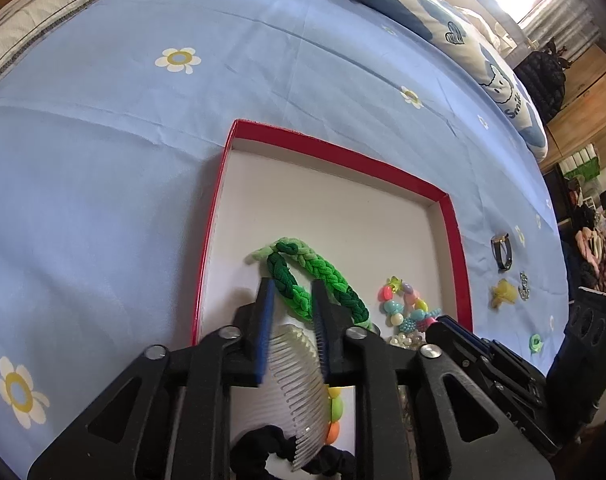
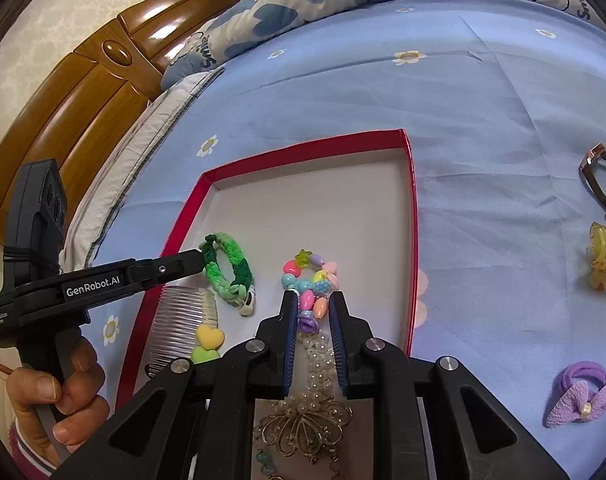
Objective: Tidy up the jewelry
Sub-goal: 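Lower both items into the red box and open both tools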
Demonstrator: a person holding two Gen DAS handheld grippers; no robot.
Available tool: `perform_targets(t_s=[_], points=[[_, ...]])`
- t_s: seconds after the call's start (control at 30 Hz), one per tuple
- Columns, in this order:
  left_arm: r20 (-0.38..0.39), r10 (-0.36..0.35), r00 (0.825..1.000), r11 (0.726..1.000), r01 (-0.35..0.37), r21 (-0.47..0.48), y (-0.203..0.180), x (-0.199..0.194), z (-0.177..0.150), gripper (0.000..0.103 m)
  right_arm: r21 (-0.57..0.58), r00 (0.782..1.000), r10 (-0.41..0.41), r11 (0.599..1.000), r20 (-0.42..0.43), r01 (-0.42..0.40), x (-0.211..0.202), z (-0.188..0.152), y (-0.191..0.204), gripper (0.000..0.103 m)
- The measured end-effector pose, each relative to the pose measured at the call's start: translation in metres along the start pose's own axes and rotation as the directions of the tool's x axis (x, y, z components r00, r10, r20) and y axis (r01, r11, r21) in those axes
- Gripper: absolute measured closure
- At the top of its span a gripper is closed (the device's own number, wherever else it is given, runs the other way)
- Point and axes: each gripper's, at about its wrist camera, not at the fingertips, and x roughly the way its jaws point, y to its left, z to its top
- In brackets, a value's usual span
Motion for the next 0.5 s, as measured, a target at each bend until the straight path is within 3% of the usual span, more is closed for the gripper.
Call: perform_targets(t_s=[0.13, 0.23, 0.5], points=[[0.018, 0.000, 1.000, 1.000, -0.001, 0.007, -0.003, -0.008, 0.000, 0.075, 0.005, 1.000, 0.009, 1.000, 0.012, -0.009, -0.009, -0.001, -0.001, 0.082], [0.023, -0.010, 1.000, 1.000, 0.010, 0.011, -0.007, -0.013, -0.001, 0.074, 0.010, 0.999, 0.018, 1.000, 0.032, -0.018, -0.018, -0.001, 0.000, 0.073], [0.035, -0.027, 0.999, 0.999, 0.026, 0.031, -0.021, -0.024, -0.003, 0.074, 0.030, 0.997, 0.028, 0.999, 0.078, -0.031, -0.046, -0.006, -0.007, 0.072]])
